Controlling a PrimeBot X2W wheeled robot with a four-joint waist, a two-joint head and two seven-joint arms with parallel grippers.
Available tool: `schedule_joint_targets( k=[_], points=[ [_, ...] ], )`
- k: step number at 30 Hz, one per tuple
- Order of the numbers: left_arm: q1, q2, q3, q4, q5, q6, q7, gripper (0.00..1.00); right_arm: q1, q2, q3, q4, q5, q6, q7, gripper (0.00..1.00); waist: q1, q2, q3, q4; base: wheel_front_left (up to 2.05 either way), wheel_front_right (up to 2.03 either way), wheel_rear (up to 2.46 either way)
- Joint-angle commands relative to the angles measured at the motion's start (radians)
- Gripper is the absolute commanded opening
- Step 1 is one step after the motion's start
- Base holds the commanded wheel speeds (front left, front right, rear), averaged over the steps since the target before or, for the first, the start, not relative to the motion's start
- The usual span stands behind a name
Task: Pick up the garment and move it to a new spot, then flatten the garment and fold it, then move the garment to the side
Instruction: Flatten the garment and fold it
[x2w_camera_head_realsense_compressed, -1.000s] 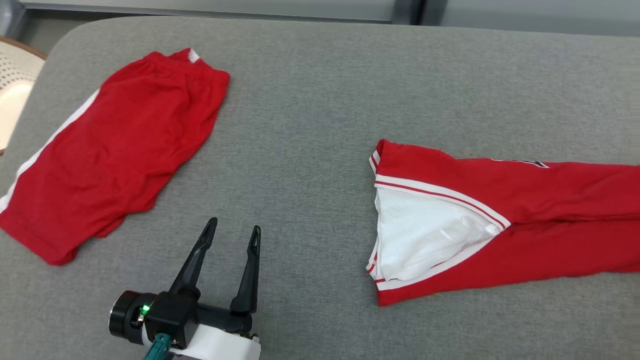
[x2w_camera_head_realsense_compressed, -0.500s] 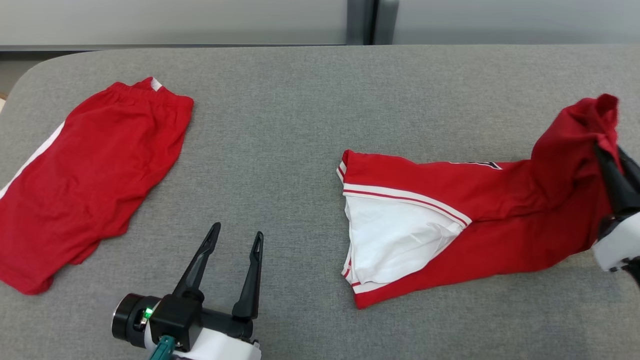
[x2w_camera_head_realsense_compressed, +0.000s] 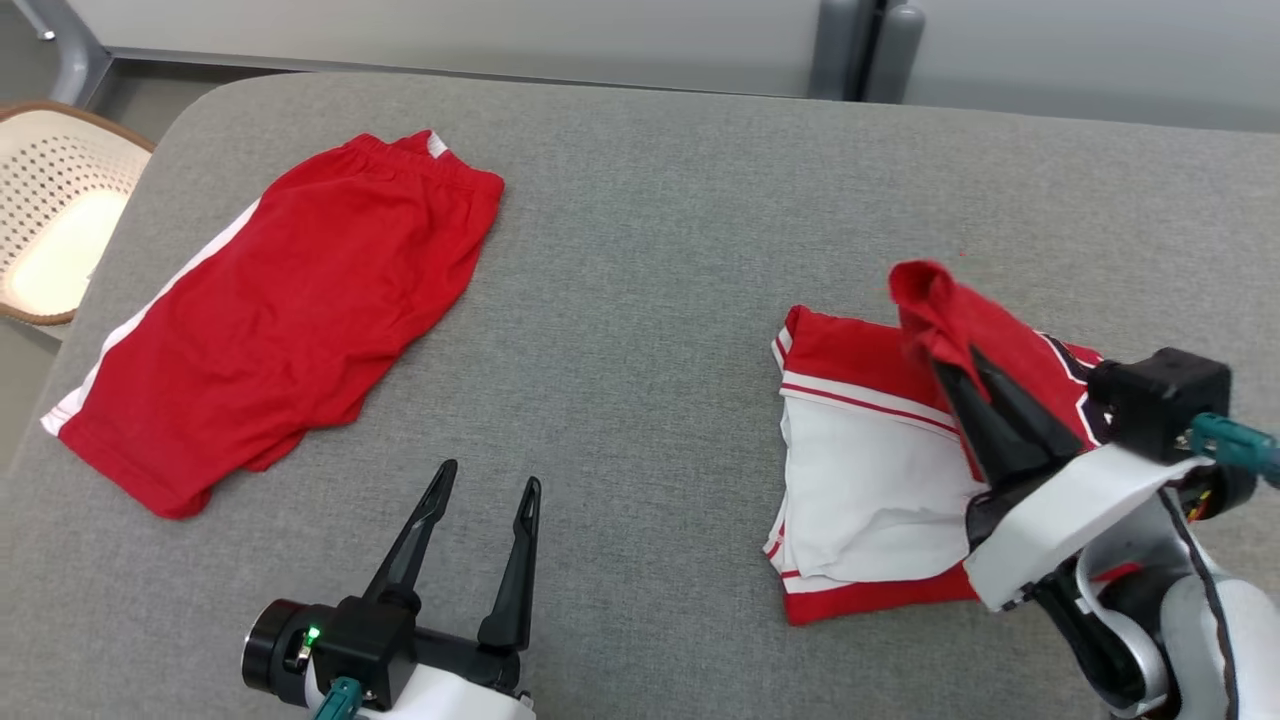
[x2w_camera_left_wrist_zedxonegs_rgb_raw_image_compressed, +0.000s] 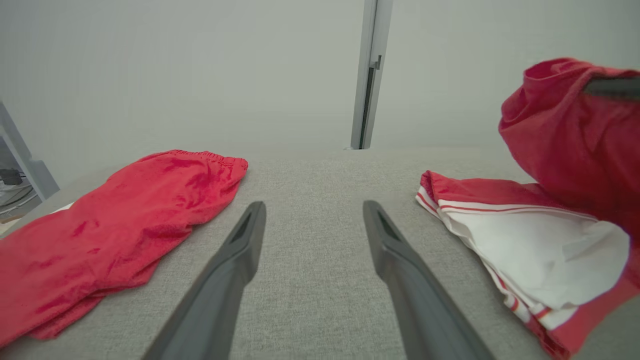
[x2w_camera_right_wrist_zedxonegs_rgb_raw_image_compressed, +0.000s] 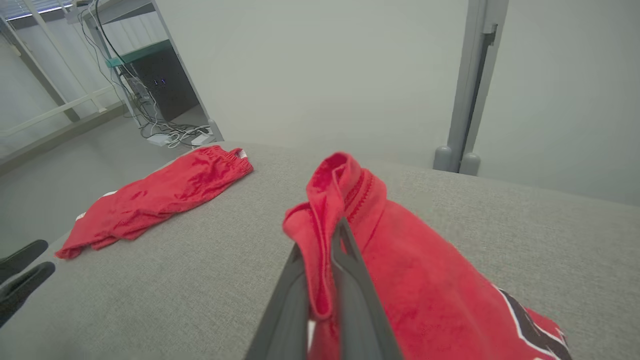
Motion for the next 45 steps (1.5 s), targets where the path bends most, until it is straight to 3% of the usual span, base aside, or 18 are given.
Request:
schedule_joint_targets(
  k=[1, 8, 9, 10, 11, 15, 21, 29, 35, 45],
  points=[
    [-0.015, 0.002, -0.001, 0.002, -0.005, 0.004, 0.0, 1.0, 0.006, 0.001, 0.0, 0.011, -0.004, -0.002, 0.001, 0.0, 0.0, -0.0001, 0.004, 0.015, 0.0, 0.0, 0.0],
    [-0.022, 0.002, -0.014, 0.008, -0.024, 0.02, 0.0, 1.0, 0.004, 0.044, 0.074, 0.142, 0.021, -0.002, -0.041, 0.0, 0.0, -0.0001, 0.003, 0.044, 0.0, 0.0, 0.0],
    [-0.022, 0.002, -0.017, 0.009, -0.026, 0.023, 0.0, 1.0, 0.002, 0.05, 0.085, 0.162, 0.031, -0.002, -0.046, 0.1, 0.0, -0.0001, 0.003, 0.046, 0.0, 0.0, 0.0],
    [-0.021, 0.002, -0.019, 0.01, -0.028, 0.023, 0.0, 1.0, 0.002, 0.058, 0.093, 0.176, 0.047, -0.002, -0.05, 0.43, 0.0, -0.0001, 0.003, 0.047, 0.0, 0.0, 0.0],
    [-0.021, 0.002, -0.021, 0.012, -0.03, 0.024, 0.0, 1.0, -0.001, 0.067, 0.098, 0.18, 0.064, -0.002, -0.064, 1.0, 0.0, -0.0001, 0.002, 0.048, 0.0, 0.0, 0.0],
    [-0.011, 0.002, -0.019, 0.018, -0.037, 0.03, 0.0, 1.0, -0.002, 0.068, 0.11, 0.166, 0.124, -0.002, -0.102, 1.0, 0.0, -0.0001, -0.013, 0.042, 0.0, 0.0, 0.0],
    [0.014, 0.002, 0.006, 0.0, -0.058, 0.042, 0.0, 1.0, 0.009, -0.013, 0.054, 0.148, 0.102, -0.001, -0.236, 1.0, 0.0, -0.0001, -0.061, 0.007, 0.0, 0.0, 0.0],
    [0.067, 0.002, 0.062, -0.032, -0.087, 0.072, 0.0, 1.0, 0.037, -0.092, 0.044, 0.335, -0.02, -0.001, -0.572, 1.0, 0.0, -0.0001, -0.139, -0.065, 0.0, 0.0, 0.0],
    [0.123, 0.002, 0.114, -0.07, -0.083, 0.091, 0.0, 1.0, 0.059, -0.046, 0.026, 0.453, -0.078, -0.001, -0.645, 1.0, 0.0, -0.0001, -0.199, -0.114, 0.0, 0.0, 0.0],
    [0.237, 0.002, 0.171, -0.136, -0.04, 0.108, 0.0, 1.0, 0.184, 0.013, -0.023, 0.388, -0.176, -0.001, -0.647, 1.0, 0.0, -0.0001, -0.256, -0.164, 0.0, 0.0, 0.0]
  ],
)
